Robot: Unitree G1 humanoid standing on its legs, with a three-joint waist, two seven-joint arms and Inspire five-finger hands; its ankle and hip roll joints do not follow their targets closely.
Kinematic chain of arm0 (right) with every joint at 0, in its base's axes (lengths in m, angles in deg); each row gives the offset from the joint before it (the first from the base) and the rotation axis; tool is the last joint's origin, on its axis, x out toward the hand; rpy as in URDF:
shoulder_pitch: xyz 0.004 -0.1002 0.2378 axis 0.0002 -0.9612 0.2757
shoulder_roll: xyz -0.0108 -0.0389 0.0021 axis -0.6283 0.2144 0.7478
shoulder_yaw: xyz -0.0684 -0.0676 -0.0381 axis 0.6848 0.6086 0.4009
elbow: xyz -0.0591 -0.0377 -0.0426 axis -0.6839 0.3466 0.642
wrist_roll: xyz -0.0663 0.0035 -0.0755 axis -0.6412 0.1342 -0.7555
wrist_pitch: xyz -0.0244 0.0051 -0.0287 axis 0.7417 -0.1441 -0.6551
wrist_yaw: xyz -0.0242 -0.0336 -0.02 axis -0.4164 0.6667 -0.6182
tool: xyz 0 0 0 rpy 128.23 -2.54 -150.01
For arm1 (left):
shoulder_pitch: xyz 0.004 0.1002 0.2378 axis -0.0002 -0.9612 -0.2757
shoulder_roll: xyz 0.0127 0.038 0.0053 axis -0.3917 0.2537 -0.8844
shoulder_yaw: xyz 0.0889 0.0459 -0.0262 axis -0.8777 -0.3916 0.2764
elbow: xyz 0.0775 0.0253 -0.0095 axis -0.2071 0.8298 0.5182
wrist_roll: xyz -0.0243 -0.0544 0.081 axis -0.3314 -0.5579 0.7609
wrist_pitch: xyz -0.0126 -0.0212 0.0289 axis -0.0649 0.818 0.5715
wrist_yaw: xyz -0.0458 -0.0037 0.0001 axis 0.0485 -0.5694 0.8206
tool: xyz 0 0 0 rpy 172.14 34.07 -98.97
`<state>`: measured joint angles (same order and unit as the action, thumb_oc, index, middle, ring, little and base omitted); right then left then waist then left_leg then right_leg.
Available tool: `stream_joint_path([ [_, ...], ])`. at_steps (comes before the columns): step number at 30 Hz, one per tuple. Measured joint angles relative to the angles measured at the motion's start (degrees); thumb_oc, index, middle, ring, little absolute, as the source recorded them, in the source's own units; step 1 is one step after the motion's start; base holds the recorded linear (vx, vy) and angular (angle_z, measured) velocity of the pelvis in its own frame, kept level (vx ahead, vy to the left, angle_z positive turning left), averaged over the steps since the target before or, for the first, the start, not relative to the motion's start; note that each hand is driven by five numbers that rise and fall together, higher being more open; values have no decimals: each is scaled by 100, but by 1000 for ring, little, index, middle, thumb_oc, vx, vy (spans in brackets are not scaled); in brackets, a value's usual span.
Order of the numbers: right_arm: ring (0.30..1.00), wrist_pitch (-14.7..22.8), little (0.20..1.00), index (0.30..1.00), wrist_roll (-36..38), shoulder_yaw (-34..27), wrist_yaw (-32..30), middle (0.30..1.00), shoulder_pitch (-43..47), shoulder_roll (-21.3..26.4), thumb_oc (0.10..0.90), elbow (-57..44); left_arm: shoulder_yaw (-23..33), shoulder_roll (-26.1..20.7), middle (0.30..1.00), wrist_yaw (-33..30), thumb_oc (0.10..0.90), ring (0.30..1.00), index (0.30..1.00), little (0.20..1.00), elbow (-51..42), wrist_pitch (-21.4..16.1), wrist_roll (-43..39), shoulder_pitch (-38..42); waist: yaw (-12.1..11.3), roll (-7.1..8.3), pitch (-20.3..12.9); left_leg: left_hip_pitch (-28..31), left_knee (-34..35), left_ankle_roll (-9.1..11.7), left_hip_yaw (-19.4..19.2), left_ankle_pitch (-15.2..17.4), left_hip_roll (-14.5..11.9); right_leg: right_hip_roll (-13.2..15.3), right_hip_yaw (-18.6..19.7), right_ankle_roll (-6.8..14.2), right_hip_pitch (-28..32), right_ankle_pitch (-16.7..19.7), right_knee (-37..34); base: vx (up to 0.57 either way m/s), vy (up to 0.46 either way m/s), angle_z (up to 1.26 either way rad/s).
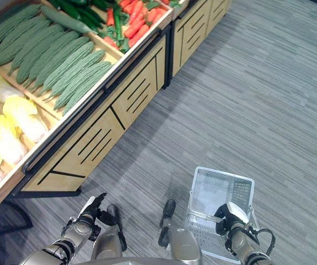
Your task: Get the vegetables into the basket
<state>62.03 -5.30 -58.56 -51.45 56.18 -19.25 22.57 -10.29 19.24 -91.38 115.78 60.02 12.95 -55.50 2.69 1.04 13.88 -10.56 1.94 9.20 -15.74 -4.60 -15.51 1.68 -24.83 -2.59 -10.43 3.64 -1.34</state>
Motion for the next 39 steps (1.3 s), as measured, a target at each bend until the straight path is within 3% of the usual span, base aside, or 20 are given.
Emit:
stream_joint_path([
  [5,300,-30,300,300,38,-130,-21,300,-10,-8,400,148,46,9,1000,19,900,1000,1000,1000,75,2,2,-138,-23,-135,-20,161,-36,-140,57,-60,183,-21,57,97,180,-41,111,159,251,-13],
  [6,300,-53,300,300,57,-317,-27,300,-114,10,400,201,33,1,1000,41,900,1000,1000,1000,82,0,23,-141,-42,-183,-9,150,-158,-370,107,-155,364,142,111,246,89,-171,476,142,292,0],
  [8,300,-100,300,300,170,-352,14,300,-202,-3,400,266,32,-34,1000,67,900,1000,1000,1000,83,-3,27,-138,-38,-60,-53,162,-262,-619,82,18,718,560,251,461,-67,-327,914,160,327,7],
  [10,300,-169,300,300,208,-348,46,300,-326,-2,400,310,37,-40,1000,121,900,1000,1000,1000,89,-4,28,-150,-27,-33,-67,213,-388,-842,61,263,1033,918,580,556,-118,-339,1295,118,233,18],
  [14,300,-243,300,300,205,-309,119,300,-367,-138,400,335,218,-317,1000,120,900,1000,1000,1000,176,-6,27,-157,-88,154,-159,206,-614,-1088,56,452,1397,1298,1008,716,-253,-247,1626,104,214,15],
  [16,300,-268,300,300,200,-286,97,300,-333,-270,400,409,277,-515,1000,113,900,1000,1000,1000,330,15,26,-153,-184,328,-264,267,-614,-1166,48,507,1469,1384,1026,780,-276,-140,1758,109,223,6],
  [19,300,-278,300,300,194,-274,101,300,-333,-284,400,440,281,-626,1000,96,900,1000,1000,1000,440,23,26,-158,-253,390,-303,347,-605,-1244,96,563,1507,1389,1124,810,-274,84,1950,110,140,14],
  [21,300,-283,300,300,193,-214,95,300,-358,-284,400,449,327,-641,1000,84,900,1000,1000,1000,447,50,23,-288,-258,415,-324,619,-426,-1333,224,575,1578,1480,1660,936,-513,139,2654,151,27,35],
  [22,300,-267,300,300,196,-26,101,300,-354,-303,400,387,383,-663,1000,71,900,1000,1000,1000,469,51,18,-336,-185,404,-375,629,-239,-1393,515,533,1579,1054,2266,1160,-626,-201,2356,211,-40,58],
  [24,300,-234,300,300,200,-29,184,300,-369,-371,400,363,352,-685,1000,92,900,1000,1000,1000,468,57,18,-334,-155,446,-355,616,-139,-1387,668,424,1658,1021,2221,1174,-679,-195,1865,161,-128,60],
  [26,300,-254,300,300,201,-29,139,300,-330,-401,400,354,355,-592,1000,89,900,1000,1000,1000,520,58,18,-327,-142,423,-346,628,-139,-1383,912,425,1684,952,2248,1181,-633,-74,924,188,-156,53],
  [28,300,-255,300,300,196,-29,109,300,-256,-396,400,354,379,-520,1000,91,900,1000,1000,1000,593,52,16,-273,-137,363,-295,660,-121,-1330,1173,415,1688,856,2540,1194,-637,162,122,217,-195,61],
  [31,300,-262,300,300,198,-30,120,300,-254,-407,400,404,452,-485,1000,141,900,1000,1000,1000,685,37,-40,-267,-79,348,-287,800,-87,-1169,1638,457,1707,700,3097,1158,-625,491,-312,143,-166,93],
  [32,300,-259,300,300,201,-35,121,300,-305,-417,400,410,478,-498,1000,139,900,1000,1000,1000,677,32,-84,-294,-42,394,-295,848,-87,-1136,1752,455,1736,704,3106,1067,-617,572,-220,215,-349,133],
  [33,300,-258,300,300,207,-59,165,300,-358,-426,400,405,484,-507,1000,143,900,1000,1000,1000,673,21,-95,-381,-54,436,-310,995,-40,-979,2110,519,1752,692,3042,1081,-454,609,-68,206,-369,130],
  [35,300,-252,300,300,206,-54,205,300,-436,-445,400,406,482,-525,1000,143,900,1000,1000,1000,664,5,-96,-427,-58,509,-359,1109,-4,-875,2241,619,1768,674,3032,936,-324,683,-56,204,-515,67],
  [36,300,-254,300,300,203,-53,217,300,-428,-435,400,415,486,-504,1000,142,900,1000,1000,1000,665,9,-97,-439,-85,485,-349,1126,-8,-837,2259,636,1720,629,3016,896,-317,764,-56,129,-423,75],
  [37,300,-151,300,300,176,5,284,300,-7,-200,400,367,551,-234,1000,184,900,1000,1000,1000,666,45,-141,-512,-162,125,-386,725,-457,-387,2287,487,1002,43,2242,434,-39,693,-365,86,-333,109],
  [39,300,-159,300,300,233,-75,310,300,-76,-152,400,430,552,-207,1000,179,900,1000,1000,1000,402,-62,-206,-458,-256,149,-388,697,-445,-331,2251,352,879,-81,1960,282,49,603,-363,51,-190,100],
])
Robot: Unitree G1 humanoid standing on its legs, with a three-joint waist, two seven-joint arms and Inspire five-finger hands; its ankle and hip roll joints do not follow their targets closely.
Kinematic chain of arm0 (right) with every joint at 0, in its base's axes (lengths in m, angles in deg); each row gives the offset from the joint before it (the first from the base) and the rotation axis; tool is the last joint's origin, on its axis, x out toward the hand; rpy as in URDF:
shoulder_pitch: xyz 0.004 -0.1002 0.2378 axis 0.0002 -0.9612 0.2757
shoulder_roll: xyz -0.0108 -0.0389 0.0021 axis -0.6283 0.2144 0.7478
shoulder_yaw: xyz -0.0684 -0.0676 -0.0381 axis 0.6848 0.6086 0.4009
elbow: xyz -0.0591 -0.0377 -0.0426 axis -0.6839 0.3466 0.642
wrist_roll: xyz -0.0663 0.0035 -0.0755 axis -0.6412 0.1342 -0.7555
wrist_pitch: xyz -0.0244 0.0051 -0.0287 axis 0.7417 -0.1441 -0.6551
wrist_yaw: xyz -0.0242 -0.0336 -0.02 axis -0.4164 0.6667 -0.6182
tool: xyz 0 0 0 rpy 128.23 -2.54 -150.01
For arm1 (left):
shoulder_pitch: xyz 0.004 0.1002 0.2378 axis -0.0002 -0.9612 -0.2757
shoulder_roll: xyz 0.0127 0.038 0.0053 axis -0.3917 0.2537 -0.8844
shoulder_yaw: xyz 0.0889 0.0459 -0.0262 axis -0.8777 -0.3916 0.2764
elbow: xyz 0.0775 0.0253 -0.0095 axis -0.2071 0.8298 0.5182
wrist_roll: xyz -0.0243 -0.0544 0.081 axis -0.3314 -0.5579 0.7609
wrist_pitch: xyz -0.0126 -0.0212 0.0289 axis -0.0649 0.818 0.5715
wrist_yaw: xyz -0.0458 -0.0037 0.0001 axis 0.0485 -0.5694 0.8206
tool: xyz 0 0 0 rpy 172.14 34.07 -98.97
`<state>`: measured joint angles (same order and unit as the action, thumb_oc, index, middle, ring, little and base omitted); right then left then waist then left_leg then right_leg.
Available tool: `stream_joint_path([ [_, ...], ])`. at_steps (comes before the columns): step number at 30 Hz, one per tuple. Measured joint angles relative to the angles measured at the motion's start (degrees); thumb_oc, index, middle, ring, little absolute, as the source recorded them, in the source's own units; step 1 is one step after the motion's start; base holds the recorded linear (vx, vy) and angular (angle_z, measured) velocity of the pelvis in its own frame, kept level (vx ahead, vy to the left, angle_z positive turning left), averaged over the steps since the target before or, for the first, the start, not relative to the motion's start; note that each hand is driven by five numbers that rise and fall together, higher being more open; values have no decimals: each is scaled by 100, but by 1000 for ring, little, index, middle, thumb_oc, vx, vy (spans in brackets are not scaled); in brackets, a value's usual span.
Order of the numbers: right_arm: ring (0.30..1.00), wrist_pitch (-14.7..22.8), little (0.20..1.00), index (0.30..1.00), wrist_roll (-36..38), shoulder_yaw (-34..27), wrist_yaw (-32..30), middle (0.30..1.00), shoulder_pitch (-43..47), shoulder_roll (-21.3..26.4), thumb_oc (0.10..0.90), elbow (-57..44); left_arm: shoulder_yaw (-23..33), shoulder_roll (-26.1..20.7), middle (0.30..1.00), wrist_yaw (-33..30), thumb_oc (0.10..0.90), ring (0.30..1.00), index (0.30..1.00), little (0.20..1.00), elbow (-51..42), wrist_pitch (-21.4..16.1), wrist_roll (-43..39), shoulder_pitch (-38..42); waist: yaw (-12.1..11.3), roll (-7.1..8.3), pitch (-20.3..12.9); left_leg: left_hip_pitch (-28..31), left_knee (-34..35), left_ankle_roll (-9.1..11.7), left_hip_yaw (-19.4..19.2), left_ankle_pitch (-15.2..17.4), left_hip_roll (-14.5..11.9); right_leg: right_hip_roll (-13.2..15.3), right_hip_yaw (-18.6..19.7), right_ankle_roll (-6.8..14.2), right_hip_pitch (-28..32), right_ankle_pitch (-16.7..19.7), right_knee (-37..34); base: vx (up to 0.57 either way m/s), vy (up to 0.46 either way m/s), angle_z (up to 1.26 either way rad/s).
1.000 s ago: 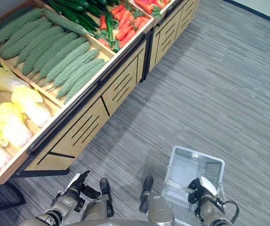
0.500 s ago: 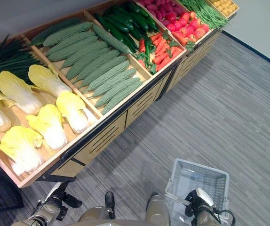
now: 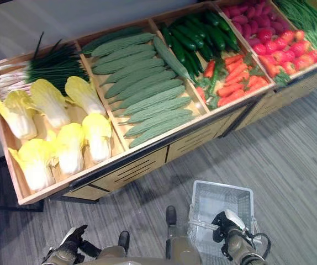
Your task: Get the vegetables into the basket
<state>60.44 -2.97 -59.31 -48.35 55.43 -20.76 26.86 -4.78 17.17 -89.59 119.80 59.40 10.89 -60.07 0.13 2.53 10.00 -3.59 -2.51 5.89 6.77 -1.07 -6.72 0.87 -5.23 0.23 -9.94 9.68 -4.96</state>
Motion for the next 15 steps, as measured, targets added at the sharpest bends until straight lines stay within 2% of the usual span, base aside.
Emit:
stream_joint_path([
  [2,300,31,300,300,51,-110,-13,300,-36,8,400,17,-87,85,1000,-9,900,1000,1000,1000,-5,-3,-17,176,19,6,-1,-184,-53,231,-227,-273,-64,28,-322,-98,57,-79,-6,17,-46,104],
  [3,300,71,300,300,77,-153,-16,300,-53,20,400,54,-76,198,1000,-12,900,1000,1000,1000,-41,35,-43,260,293,-17,-6,-325,-22,144,-1533,-312,-233,142,-766,-161,137,-177,-3,26,-4,126],
  [4,300,69,300,300,101,-151,-7,300,-46,4,400,114,-78,213,1000,-14,900,1000,1000,1000,-105,36,-47,238,277,-42,-16,-252,122,139,-1758,-311,-284,99,-770,-151,148,-189,-2,49,-2,89],
  [6,300,131,300,300,100,-148,-20,300,-28,-5,400,157,-73,216,1000,-33,900,1000,1000,1000,-107,49,-48,122,240,-172,-47,-10,463,136,-1731,-312,-320,-56,-706,-152,148,-198,-3,66,11,-21],
  [9,300,72,300,300,174,-268,-37,300,-125,-73,400,430,283,232,1000,-59,900,1000,1000,1000,104,71,-164,-17,239,-201,-63,122,597,139,-1687,-275,-264,-67,-700,-133,170,-198,-2,73,77,-8],
  [10,300,58,300,300,178,-373,-54,300,-175,-146,400,484,813,286,1000,-29,900,1000,1000,1000,180,21,-516,-63,229,-166,-79,158,659,134,-1685,-276,-200,-4,-700,-90,174,-198,-3,80,115,4],
  [12,300,-13,300,300,176,-521,-59,300,-291,-302,400,660,2803,492,1000,-121,900,1000,1000,1000,276,-58,-2044,-20,211,-130,-116,321,751,31,-1707,-249,-86,87,-656,-3,258,-175,-4,57,101,-1],
  [13,300,-46,300,300,175,-542,-46,300,-350,-357,400,705,3431,485,1000,-289,900,1000,1000,1000,277,-67,-2782,-23,206,-133,-158,343,752,-9,-1710,-224,-36,138,-646,36,277,-166,-3,27,76,-3],
  [15,300,-81,300,300,142,-512,14,300,-527,-371,400,683,3883,154,1000,-660,900,1000,1000,1000,507,-139,-4108,-53,215,-192,-288,375,752,-124,-1813,-187,60,234,-562,116,262,-82,-3,63,96,-14],
])
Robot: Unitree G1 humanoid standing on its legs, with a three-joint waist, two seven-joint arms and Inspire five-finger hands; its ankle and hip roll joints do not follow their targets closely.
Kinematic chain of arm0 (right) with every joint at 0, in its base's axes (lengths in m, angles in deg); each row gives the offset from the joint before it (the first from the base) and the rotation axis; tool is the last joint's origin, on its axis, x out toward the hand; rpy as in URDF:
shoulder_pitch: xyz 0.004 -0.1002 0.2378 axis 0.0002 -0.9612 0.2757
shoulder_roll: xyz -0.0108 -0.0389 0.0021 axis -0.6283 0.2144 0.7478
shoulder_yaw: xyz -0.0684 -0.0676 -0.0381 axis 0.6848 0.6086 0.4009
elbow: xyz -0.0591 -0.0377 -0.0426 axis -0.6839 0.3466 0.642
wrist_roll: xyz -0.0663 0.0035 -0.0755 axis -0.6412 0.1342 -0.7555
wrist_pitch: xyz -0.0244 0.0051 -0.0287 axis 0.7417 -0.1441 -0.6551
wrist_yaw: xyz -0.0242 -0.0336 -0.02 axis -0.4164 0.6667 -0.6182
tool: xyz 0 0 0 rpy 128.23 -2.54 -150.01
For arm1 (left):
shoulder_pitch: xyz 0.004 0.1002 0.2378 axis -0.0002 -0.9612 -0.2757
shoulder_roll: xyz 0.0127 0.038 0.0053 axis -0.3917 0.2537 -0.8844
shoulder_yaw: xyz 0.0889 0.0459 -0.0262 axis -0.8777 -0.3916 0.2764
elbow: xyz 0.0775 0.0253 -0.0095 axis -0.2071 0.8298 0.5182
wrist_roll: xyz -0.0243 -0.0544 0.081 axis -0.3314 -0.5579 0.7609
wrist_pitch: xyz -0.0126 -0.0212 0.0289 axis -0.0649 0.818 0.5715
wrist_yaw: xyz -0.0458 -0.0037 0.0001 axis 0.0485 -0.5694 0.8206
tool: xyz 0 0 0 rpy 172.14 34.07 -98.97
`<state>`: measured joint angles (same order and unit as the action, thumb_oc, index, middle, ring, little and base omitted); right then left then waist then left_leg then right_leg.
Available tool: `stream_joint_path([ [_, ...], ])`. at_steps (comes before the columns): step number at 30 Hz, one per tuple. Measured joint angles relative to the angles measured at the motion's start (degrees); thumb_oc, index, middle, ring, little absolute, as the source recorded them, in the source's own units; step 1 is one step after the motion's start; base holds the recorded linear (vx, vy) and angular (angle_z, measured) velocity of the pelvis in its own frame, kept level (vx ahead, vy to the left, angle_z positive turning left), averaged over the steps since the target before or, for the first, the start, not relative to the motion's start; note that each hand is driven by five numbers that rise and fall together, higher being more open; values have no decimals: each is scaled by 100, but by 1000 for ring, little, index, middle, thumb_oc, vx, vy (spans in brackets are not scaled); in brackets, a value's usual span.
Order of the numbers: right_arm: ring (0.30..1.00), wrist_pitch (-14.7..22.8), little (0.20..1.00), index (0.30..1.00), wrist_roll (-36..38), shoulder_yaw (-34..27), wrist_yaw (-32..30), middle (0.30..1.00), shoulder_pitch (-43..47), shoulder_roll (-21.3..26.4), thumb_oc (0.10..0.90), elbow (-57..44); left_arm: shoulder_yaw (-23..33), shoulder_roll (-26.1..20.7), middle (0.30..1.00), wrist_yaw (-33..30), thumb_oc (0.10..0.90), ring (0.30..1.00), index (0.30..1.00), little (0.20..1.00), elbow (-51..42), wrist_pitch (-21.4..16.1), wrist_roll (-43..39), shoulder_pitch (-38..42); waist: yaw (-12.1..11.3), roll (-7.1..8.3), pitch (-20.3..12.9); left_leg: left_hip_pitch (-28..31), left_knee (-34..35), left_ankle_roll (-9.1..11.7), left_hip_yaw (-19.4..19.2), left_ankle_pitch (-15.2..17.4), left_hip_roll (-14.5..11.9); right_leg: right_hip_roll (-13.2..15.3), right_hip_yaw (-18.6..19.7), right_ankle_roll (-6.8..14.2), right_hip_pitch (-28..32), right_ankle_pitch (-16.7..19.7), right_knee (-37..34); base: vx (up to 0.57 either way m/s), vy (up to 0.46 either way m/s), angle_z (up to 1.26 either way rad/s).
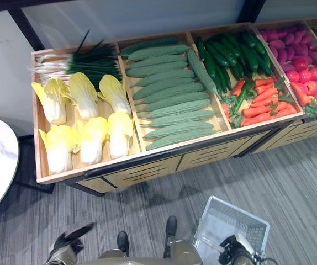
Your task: Get the vegetables into the basket
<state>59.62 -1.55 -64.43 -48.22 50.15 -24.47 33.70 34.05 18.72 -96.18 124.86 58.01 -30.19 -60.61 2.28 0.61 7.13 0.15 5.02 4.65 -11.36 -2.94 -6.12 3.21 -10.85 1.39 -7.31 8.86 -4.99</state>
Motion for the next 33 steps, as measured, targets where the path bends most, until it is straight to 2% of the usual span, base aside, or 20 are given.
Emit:
stream_joint_path([
  [2,300,-78,300,300,-130,34,38,300,-75,24,400,-27,651,-456,1000,-262,900,1000,1000,1000,509,-151,-465,-26,1,-67,-128,83,0,-67,-123,51,53,34,131,42,16,24,-1,43,63,-29],
  [4,300,-81,300,300,-135,96,31,300,-160,37,400,-29,890,-942,1000,-577,900,1000,1000,1000,927,-158,-635,-36,19,-93,-273,105,0,-76,-184,69,66,41,168,45,8,23,0,9,31,-19],
  [5,300,-80,300,300,-135,100,28,300,-165,38,400,-37,873,-1065,1000,-660,900,1000,1000,1000,939,-200,-674,-68,18,-94,-295,105,0,-76,-194,69,66,40,180,45,3,23,0,10,34,-7],
  [6,300,-67,300,300,-130,89,46,300,-213,56,400,49,1476,-1426,1000,-754,900,1000,1000,1000,872,-207,-881,-75,-15,-116,-329,122,1,-77,-195,70,68,38,186,46,14,23,0,0,0,0],
  [7,300,-68,300,300,-126,115,47,300,-227,56,400,59,1569,-1586,1000,-859,900,1000,1000,1000,828,-193,-1084,-48,-14,-99,-363,121,1,-72,-190,73,65,27,187,45,20,24,0,0,0,0],
  [9,300,-76,300,300,-125,115,46,300,-247,57,400,136,1384,-1716,1000,-1047,900,1000,1000,1000,570,-331,-1165,-51,-42,-110,-409,118,2,-63,-184,74,63,26,188,57,17,12,-1,-5,1,2],
  [10,300,-47,300,300,-125,124,53,300,-292,60,400,160,1207,-1983,1000,-1242,900,1000,1000,1000,268,-260,-1129,61,-121,-102,-418,94,4,-67,-160,82,64,30,172,86,1,-5,-1,-19,-4,6],
  [13,300,23,300,300,-122,150,56,300,-375,56,400,133,841,-2249,1000,-1531,900,1000,1000,1000,-715,-281,-685,170,-160,-52,-415,45,11,-37,-45,69,61,37,107,92,-1,2,-1,-41,-19,16],
  [16,300,161,300,300,-119,114,30,300,-403,28,400,31,25,-2432,1000,-2261,900,1000,1000,1000,-3146,-383,1126,4,-184,98,-321,-120,21,4,65,-26,67,53,50,101,-103,22,0,-25,-29,19],
  [19,300,184,300,300,-119,-49,4,300,-399,22,400,-2,-362,-2372,1000,-2536,900,1000,1000,1000,-4618,-376,2184,-12,-169,148,-277,-114,32,-1,76,-31,79,71,53,146,-91,61,-1,-20,-17,2],
  [21,300,207,300,300,-118,-172,-2,300,-406,18,400,-32,-400,-2058,1000,-2670,900,1000,1000,1000,-5460,-296,2585,-6,-119,159,-259,-116,32,-4,81,-32,88,84,41,152,-81,66,-1,-32,-7,0],
  [22,300,204,300,300,-118,-217,-6,300,-382,23,400,-99,-616,-1817,1000,-2724,900,1000,1000,1000,-5904,-296,3092,28,-89,159,-231,-100,31,-32,80,-86,92,82,45,144,-67,72,-1,0,0,0],
  [25,300,175,300,300,-127,-211,-24,300,-300,46,400,-234,-1090,-1608,1000,-2620,900,1000,1000,1000,-6003,-244,3573,35,56,140,-129,-60,20,-32,69,-89,91,75,48,136,-45,70,-1,-33,14,-3],
  [26,300,159,300,300,-127,-209,-38,300,-265,57,400,-269,-1402,-1485,1000,-2457,900,1000,1000,1000,-6006,-223,3592,35,64,125,-79,-58,5,-34,65,-90,95,77,52,87,-45,107,-1,-32,13,-1],
  [30,300,147,300,300,-127,-204,-47,300,-175,91,400,-356,-1853,-1182,1000,-1952,900,1000,1000,1000,-5999,-192,3656,-17,46,98,66,-35,4,-36,65,-89,97,81,52,87,-25,107,-1,-17,5,0],
  [33,300,139,300,300,-131,-202,-48,300,-120,130,400,-356,-2343,-1137,1000,-1396,900,1000,1000,1000,-6011,-218,3574,-133,19,46,120,-24,4,-41,64,-85,101,84,55,95,-15,100,-1,0,0,0],
])
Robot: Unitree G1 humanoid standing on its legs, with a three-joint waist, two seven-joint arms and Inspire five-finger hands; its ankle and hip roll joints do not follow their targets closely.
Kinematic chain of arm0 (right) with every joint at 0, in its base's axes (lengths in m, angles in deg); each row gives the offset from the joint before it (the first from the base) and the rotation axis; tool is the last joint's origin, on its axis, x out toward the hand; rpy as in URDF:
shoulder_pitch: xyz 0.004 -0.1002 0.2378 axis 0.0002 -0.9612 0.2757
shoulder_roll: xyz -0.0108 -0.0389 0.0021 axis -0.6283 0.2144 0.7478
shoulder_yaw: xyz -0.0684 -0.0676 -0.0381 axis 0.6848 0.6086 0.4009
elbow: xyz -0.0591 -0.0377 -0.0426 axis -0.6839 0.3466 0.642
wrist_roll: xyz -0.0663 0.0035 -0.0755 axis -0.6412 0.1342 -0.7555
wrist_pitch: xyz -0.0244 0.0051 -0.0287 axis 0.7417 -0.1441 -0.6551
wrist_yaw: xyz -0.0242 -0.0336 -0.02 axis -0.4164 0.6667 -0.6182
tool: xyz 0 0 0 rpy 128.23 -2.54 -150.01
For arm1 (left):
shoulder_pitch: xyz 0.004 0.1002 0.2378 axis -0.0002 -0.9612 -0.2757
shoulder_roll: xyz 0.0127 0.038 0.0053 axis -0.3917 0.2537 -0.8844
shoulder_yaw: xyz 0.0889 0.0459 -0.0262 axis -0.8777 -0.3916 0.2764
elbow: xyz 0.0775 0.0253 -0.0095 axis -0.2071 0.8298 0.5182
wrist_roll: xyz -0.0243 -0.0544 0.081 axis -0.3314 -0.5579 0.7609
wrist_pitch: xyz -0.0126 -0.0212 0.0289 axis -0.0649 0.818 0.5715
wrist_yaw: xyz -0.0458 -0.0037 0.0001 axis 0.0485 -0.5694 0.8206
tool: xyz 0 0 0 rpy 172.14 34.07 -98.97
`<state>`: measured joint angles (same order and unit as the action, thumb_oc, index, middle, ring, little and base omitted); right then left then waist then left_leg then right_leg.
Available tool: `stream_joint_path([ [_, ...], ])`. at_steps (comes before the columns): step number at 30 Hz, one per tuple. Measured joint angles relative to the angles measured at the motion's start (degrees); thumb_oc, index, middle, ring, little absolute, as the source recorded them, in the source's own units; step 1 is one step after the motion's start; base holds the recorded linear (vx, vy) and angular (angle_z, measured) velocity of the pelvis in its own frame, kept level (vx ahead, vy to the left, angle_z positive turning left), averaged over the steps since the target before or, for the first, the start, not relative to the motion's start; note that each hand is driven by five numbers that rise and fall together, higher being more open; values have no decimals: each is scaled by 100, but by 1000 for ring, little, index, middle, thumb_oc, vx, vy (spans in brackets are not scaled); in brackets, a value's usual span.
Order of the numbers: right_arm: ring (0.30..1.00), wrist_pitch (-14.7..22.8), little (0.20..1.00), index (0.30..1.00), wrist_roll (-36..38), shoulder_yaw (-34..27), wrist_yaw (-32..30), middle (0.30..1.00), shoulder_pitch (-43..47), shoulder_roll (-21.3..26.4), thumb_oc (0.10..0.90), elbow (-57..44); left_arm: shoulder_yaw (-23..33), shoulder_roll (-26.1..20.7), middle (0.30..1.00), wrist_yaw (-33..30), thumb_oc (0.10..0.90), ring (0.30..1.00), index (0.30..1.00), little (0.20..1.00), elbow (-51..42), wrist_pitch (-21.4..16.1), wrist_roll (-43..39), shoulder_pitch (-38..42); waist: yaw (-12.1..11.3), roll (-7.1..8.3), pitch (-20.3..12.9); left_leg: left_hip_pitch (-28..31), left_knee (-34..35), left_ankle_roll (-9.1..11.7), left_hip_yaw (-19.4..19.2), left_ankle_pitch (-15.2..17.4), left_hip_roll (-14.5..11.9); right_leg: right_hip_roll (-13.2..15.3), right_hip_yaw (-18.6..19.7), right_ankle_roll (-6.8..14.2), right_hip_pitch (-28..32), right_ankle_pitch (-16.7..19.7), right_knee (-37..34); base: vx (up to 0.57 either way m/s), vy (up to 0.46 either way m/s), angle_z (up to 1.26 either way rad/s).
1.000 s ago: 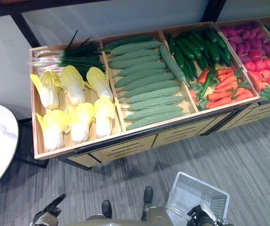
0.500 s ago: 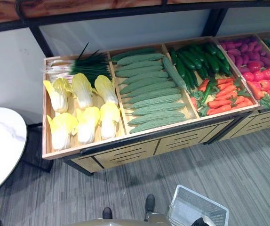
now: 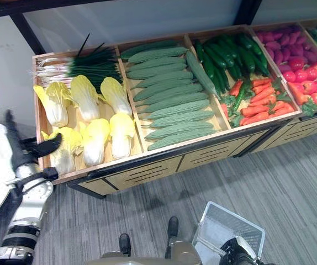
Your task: Get the vegetables into the basket
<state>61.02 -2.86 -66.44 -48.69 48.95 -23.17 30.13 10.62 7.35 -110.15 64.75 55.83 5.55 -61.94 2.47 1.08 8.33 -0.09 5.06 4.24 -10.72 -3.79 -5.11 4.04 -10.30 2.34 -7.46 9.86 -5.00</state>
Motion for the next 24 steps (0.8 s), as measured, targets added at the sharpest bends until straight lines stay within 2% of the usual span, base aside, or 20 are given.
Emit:
stream_joint_path([
  [3,300,4,300,300,-45,63,6,300,51,49,400,-5,-271,20,1000,567,900,1000,1000,1000,-44,-106,-83,-145,19,-59,48,35,1,-6,-25,6,1,-1,32,51,20,-40,-1,-6,10,-3],
  [9,300,4,300,300,-45,65,16,300,65,64,400,-1,-395,176,1000,895,900,1000,1000,1000,-128,-208,-252,-216,21,-69,72,49,2,-23,-57,24,1,-4,62,50,17,-44,-6,0,3,-3],
  [16,300,4,300,300,-45,69,11,300,79,58,400,2,-479,542,1000,822,900,1000,1000,1000,194,-189,-259,-374,1,-48,88,46,0,-26,-58,25,2,-3,59,51,17,-45,-2,0,0,0],
  [24,300,-4,300,300,-95,148,-53,300,115,58,400,8,-481,611,1000,614,900,1000,1000,1000,291,-2,-212,-292,8,-46,89,36,1,-27,-54,26,2,-4,59,54,12,-47,-2,0,0,0],
])
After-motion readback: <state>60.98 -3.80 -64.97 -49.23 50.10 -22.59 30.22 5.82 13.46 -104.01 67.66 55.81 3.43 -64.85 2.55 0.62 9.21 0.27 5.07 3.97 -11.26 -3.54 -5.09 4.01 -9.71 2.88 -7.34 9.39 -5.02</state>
